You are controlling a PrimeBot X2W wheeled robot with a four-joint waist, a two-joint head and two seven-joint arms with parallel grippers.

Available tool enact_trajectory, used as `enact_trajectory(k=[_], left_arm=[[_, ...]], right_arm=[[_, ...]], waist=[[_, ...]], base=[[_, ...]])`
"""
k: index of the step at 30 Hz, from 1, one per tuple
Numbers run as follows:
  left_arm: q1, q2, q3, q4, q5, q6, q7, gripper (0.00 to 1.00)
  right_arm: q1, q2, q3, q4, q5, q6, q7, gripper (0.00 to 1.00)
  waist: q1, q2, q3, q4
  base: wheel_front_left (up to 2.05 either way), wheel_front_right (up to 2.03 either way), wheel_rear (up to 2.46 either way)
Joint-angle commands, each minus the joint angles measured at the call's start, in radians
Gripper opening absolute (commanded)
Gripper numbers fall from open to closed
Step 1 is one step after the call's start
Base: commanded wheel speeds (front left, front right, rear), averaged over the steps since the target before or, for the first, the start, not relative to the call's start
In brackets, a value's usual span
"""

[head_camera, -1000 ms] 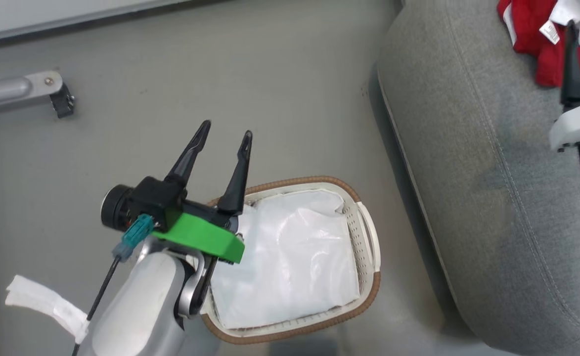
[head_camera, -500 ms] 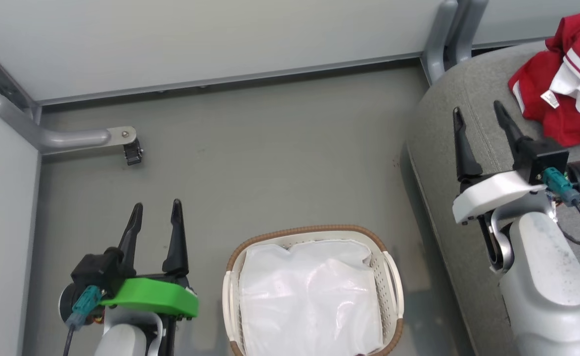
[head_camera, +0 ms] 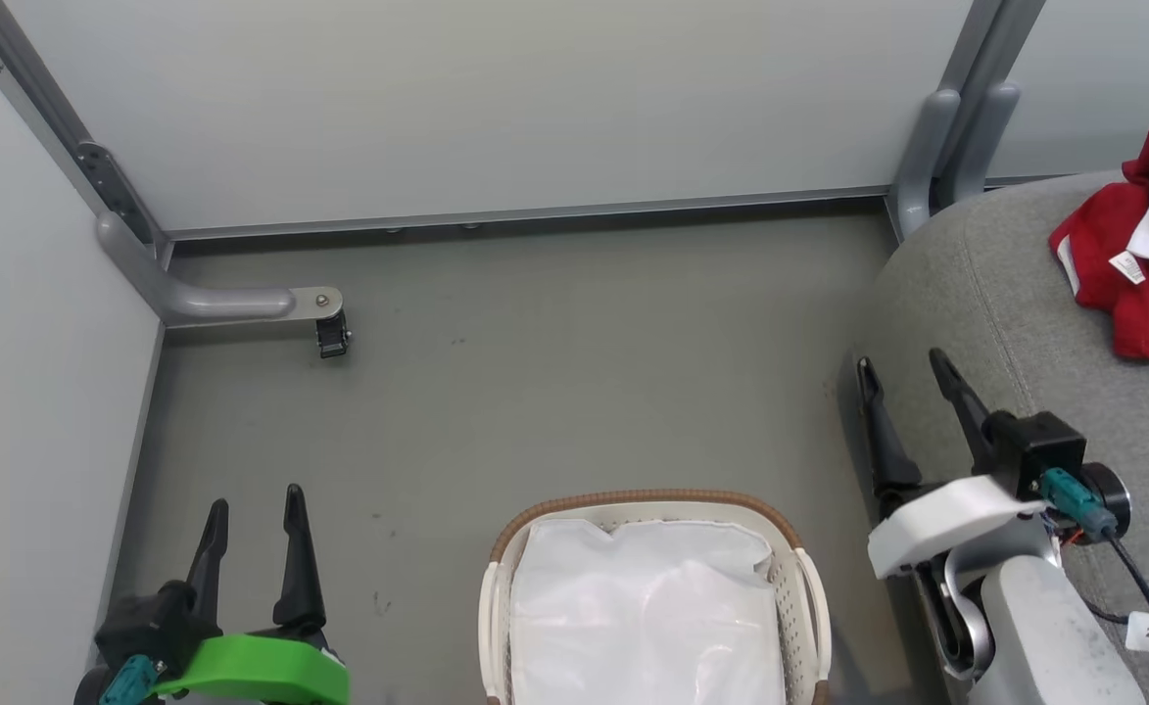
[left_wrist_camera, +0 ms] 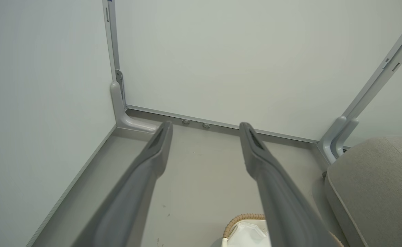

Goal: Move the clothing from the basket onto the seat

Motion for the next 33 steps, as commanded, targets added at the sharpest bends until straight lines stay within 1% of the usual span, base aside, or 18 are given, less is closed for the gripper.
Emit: enact_trajectory(k=[1, 8, 13, 22, 29, 30, 33], left_arm=[[0.02, -0.002, 0.005, 0.001, 0.003, -0.006, 0.0, 1.0], [0.045, -0.003, 0.023, -0.001, 0.004, -0.014, 0.0, 1.0], [0.044, -0.003, 0.017, 0.0, -0.006, -0.009, 0.0, 1.0], [0.038, -0.003, 0.006, 0.007, -0.009, -0.007, 0.0, 1.0], [0.028, -0.003, -0.004, 0.023, -0.015, -0.013, 0.0, 1.0], [0.034, -0.004, -0.002, 0.026, -0.023, -0.007, 0.0, 0.0], [0.035, -0.006, -0.002, 0.051, -0.03, -0.006, 0.001, 0.0]], right_arm=[[0.028, -0.004, 0.003, -0.017, -0.008, -0.001, -0.005, 1.0], [0.105, -0.003, 0.019, -0.057, 0.011, -0.001, -0.005, 1.0], [0.111, -0.004, 0.037, -0.06, 0.008, -0.001, -0.005, 1.0], [0.114, -0.003, 0.038, -0.062, 0.011, -0.001, -0.005, 1.0], [0.121, -0.003, 0.037, -0.062, 0.019, -0.001, -0.005, 1.0], [0.105, 0.001, 0.038, -0.057, 0.011, 0.0, 0.0, 0.0], [0.116, 0.005, 0.039, -0.033, 0.013, 0.0, 0.002, 0.0]], waist=[[0.0001, 0.0115, -0.008, 0.007], [0.0001, 0.0115, -0.016, 0.004], [0.0001, 0.0115, -0.019, -0.002], [0.0001, 0.0115, -0.023, -0.002], [0.0001, 0.0115, -0.03, 0.001], [0.0001, 0.0, -0.03, 0.001], [0.0001, 0.0, -0.031, 0.001]], base=[[0.0, 0.0, 0.0], [0.0, 0.0, 0.0], [0.0, 0.0, 0.0], [0.0, 0.0, 0.0], [0.0, 0.0, 0.0], [0.0, 0.0, 0.0], [0.0, 0.0, 0.0]])
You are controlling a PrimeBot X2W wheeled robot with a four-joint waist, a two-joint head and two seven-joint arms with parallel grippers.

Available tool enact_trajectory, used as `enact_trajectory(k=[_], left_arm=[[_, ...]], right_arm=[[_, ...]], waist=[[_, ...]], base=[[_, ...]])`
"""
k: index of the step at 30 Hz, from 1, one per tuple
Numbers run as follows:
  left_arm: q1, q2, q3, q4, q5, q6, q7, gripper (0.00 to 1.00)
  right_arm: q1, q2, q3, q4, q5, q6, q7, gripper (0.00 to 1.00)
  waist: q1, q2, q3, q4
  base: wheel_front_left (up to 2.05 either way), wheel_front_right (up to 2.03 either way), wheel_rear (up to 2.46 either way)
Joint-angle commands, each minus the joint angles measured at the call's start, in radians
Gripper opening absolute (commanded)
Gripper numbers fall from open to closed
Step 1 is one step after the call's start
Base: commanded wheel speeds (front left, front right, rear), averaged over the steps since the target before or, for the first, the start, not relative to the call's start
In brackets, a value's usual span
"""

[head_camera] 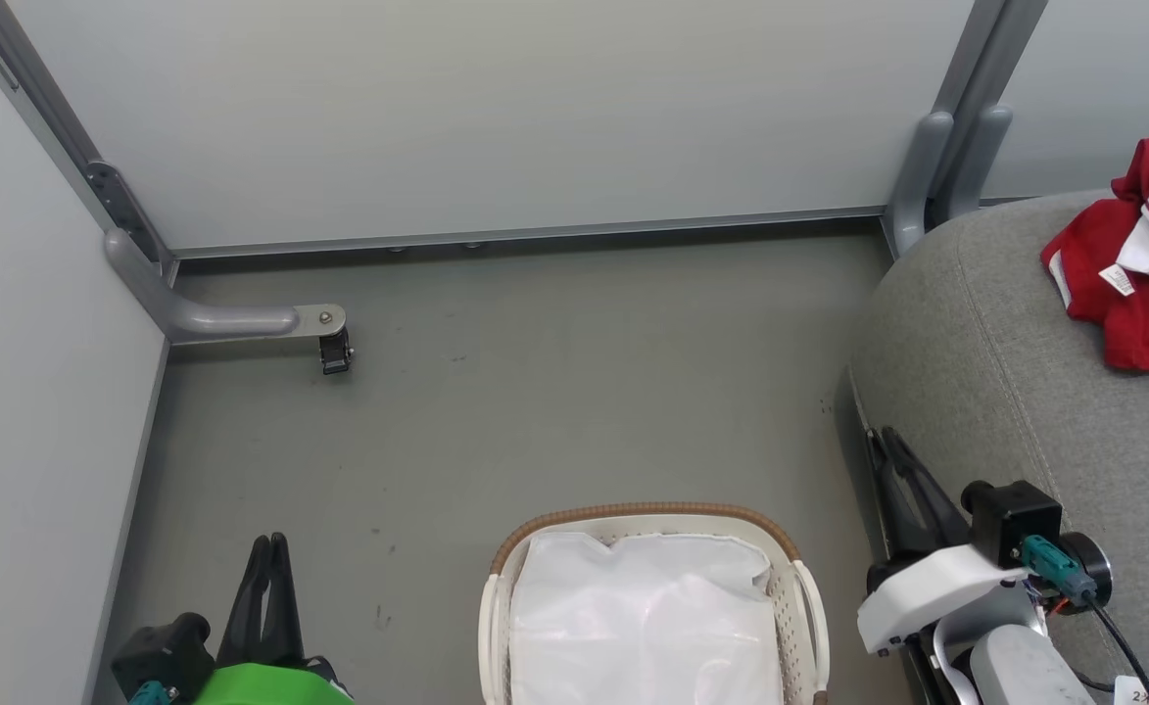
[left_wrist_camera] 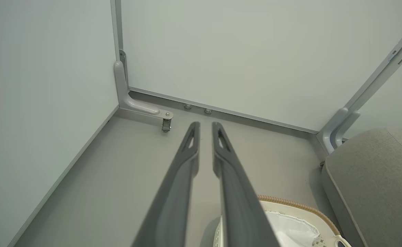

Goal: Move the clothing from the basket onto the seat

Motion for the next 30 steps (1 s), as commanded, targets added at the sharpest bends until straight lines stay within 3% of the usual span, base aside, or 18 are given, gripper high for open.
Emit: enact_trajectory(k=[1, 30], left_arm=[[-0.002, 0.0, 0.002, 0.0, -0.013, 0.0, 0.004, 0.0], [-0.053, 0.001, 0.057, -0.018, -0.449, -0.016, 0.136, 0.0]], right_arm=[[0.0, 0.0, -0.003, 0.001, 0.014, 0.0, 0.004, 0.0], [0.017, -0.003, -0.068, -0.03, 0.517, 0.0, 0.134, 0.0]], waist=[[0.0001, 0.0, 0.0, 0.0], [0.0001, 0.0027, -0.013, -0.021]], base=[[0.0, 0.0, 0.0], [0.0, 0.0, 0.0]])
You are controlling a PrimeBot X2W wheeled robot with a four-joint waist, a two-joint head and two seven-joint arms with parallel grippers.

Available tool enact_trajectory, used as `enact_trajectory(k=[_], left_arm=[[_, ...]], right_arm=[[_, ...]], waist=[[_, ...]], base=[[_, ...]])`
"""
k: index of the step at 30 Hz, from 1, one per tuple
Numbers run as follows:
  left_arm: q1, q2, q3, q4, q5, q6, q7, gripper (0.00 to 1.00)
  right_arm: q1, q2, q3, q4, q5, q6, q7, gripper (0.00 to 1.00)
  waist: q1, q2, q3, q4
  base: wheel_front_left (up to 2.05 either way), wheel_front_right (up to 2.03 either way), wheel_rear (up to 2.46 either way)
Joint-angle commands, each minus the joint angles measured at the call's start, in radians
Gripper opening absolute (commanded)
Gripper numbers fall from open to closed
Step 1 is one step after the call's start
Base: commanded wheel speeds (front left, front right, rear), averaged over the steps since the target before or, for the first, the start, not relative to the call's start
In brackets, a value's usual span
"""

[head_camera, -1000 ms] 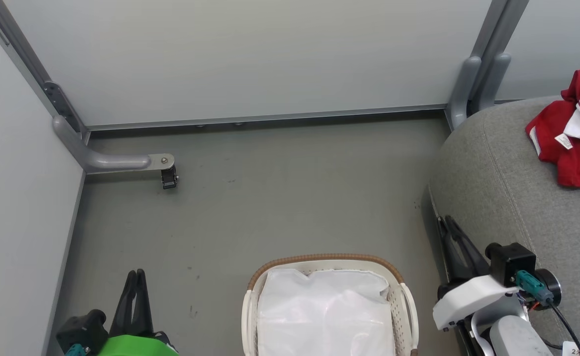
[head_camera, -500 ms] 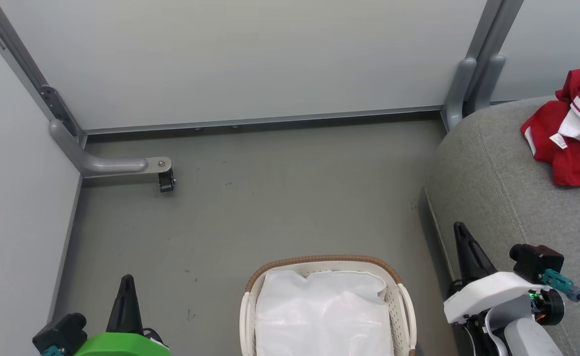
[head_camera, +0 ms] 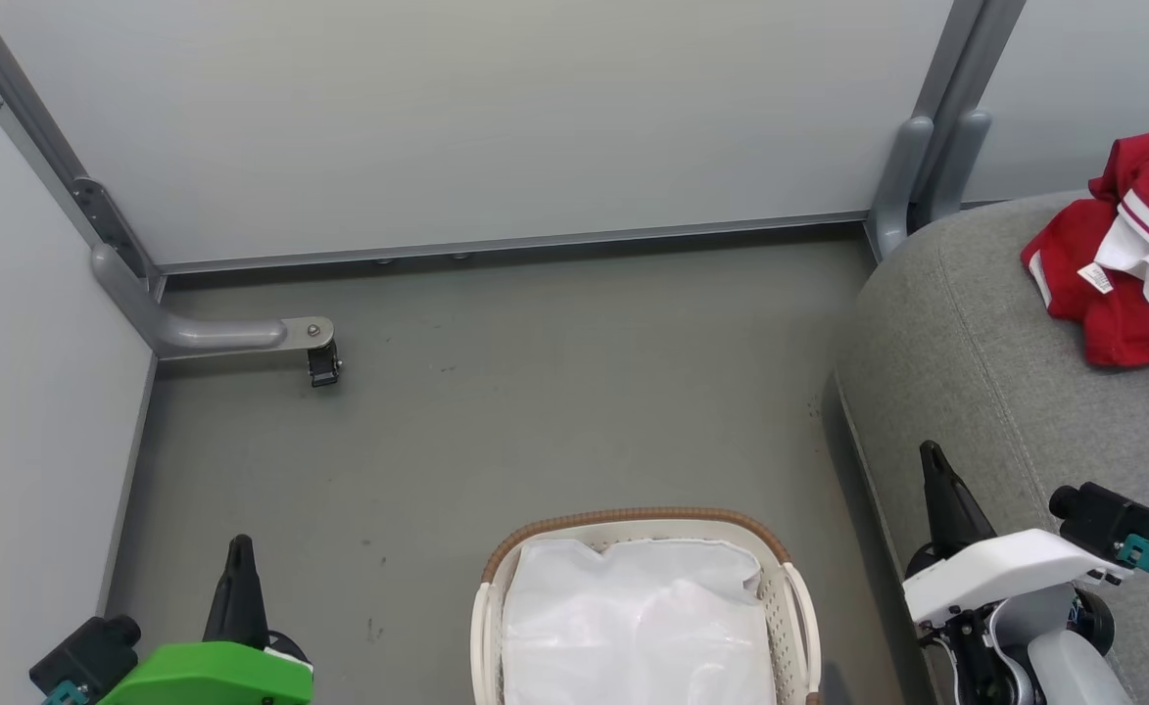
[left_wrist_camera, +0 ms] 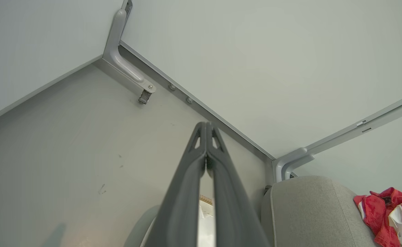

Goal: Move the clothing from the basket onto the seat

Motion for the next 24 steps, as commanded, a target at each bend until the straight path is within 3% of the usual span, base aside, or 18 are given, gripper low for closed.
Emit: enact_trajectory(k=[1, 24], left_arm=[[-0.031, 0.003, 0.009, -0.017, -0.034, -0.007, 0.008, 0.0], [-0.06, 0.004, 0.041, -0.028, -0.292, -0.016, 0.087, 0.0]], right_arm=[[-0.006, -0.004, -0.008, -0.019, 0.038, 0.0, 0.008, 0.0], [0.006, -0.006, -0.047, -0.036, 0.335, -0.001, 0.086, 0.0]], waist=[[0.0, 0.0028, -0.001, -0.001], [0.0, 0.0049, -0.011, -0.018]], base=[[0.0, 0.0, 0.0], [0.0, 0.0, 0.0]])
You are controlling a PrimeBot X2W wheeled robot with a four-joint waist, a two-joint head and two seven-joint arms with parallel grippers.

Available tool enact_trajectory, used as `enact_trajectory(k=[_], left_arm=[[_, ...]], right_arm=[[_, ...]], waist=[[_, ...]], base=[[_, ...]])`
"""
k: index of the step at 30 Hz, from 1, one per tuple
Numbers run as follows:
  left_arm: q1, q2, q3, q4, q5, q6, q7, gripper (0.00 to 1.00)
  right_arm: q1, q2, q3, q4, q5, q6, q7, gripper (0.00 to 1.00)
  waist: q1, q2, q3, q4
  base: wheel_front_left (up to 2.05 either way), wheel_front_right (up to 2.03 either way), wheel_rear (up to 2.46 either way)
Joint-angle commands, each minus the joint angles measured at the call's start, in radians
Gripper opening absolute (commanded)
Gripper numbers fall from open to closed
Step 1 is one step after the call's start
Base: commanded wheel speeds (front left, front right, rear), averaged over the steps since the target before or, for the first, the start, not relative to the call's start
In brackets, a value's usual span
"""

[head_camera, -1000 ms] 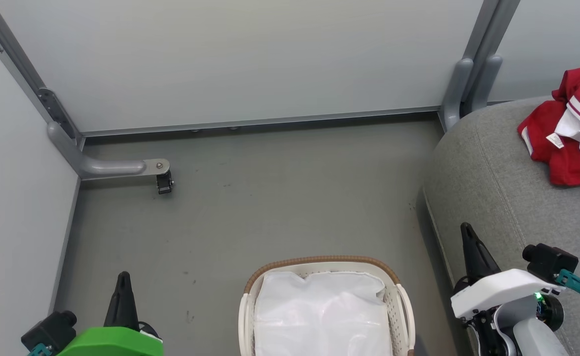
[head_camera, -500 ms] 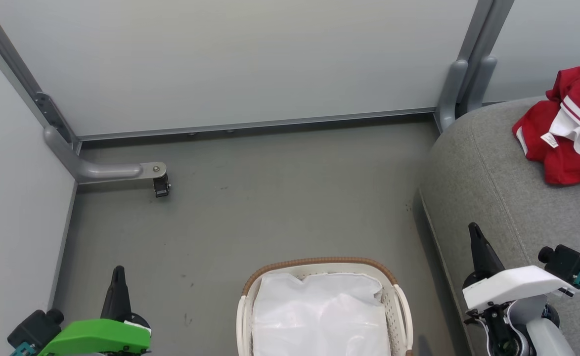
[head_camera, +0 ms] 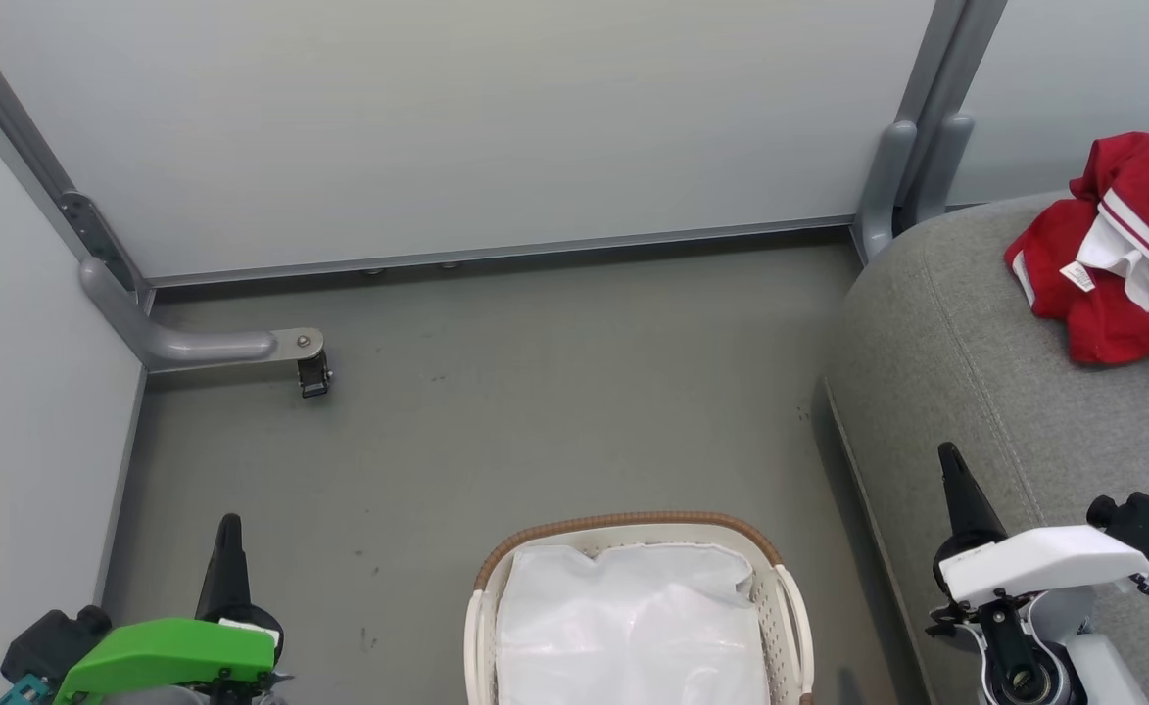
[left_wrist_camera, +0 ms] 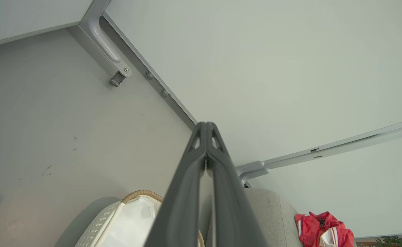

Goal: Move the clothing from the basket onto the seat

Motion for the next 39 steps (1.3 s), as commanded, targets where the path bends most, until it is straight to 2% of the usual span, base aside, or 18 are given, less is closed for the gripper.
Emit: enact_trajectory(k=[1, 39], left_arm=[[-0.027, 0.004, 0.008, -0.012, -0.028, -0.008, 0.009, 0.0], [-0.063, 0.006, 0.047, -0.025, -0.344, -0.019, 0.104, 0.0]], right_arm=[[0.003, -0.005, -0.008, -0.015, 0.032, -0.001, 0.009, 0.0], [0.016, -0.008, -0.055, -0.035, 0.397, -0.001, 0.105, 0.0]], waist=[[0.0, 0.005, -0.001, -0.001], [0.0, 0.0084, -0.017, -0.029]], base=[[0.0, 0.0, 0.0], [0.0, 0.0, 0.0]])
